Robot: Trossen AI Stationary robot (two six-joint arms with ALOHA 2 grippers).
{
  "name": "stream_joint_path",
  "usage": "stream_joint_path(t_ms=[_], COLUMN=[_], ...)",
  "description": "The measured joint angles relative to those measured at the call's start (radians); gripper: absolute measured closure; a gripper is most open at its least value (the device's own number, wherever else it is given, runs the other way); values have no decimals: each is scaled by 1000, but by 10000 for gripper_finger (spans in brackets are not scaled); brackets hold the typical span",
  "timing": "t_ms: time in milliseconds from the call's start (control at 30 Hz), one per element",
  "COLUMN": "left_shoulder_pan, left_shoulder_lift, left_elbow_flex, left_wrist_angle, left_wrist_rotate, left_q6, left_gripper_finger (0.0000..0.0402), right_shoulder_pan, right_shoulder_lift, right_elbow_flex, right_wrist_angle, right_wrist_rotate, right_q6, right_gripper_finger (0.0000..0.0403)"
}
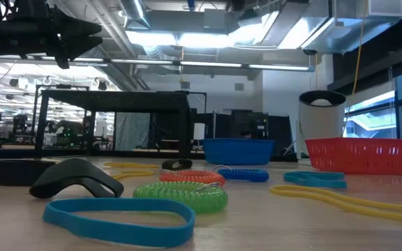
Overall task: Pick & Place Office Desk Supplies
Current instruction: Put the blue wrist coil into the blue bin
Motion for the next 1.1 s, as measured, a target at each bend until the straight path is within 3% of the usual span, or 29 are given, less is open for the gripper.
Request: stream_joint_path(t_ms=[167, 333, 700, 1100], left_shoulder_pan=[0, 0, 0, 0], left_shoulder_lift=[0, 0, 0, 0], left_elbow_flex=[0, 0, 0, 0], left_wrist_angle=[0, 0, 0, 0], left_wrist_rotate=[0, 0, 0, 0], left_q6=[0, 0, 0, 0], left_gripper_finger=[208, 208, 208, 208], right_shoulder_pan=[-38, -88, -178, -205], right_shoulder_lift=[-48, -81, -58, 50], right_elbow_flex=[0, 0, 0, 1], right_wrist_angle=[-160, -288, -577, -575], right_wrist_rotate=[85, 81, 186, 189], right_q6=[149, 261, 488, 489], right_gripper_finger=[385, 381, 380, 380])
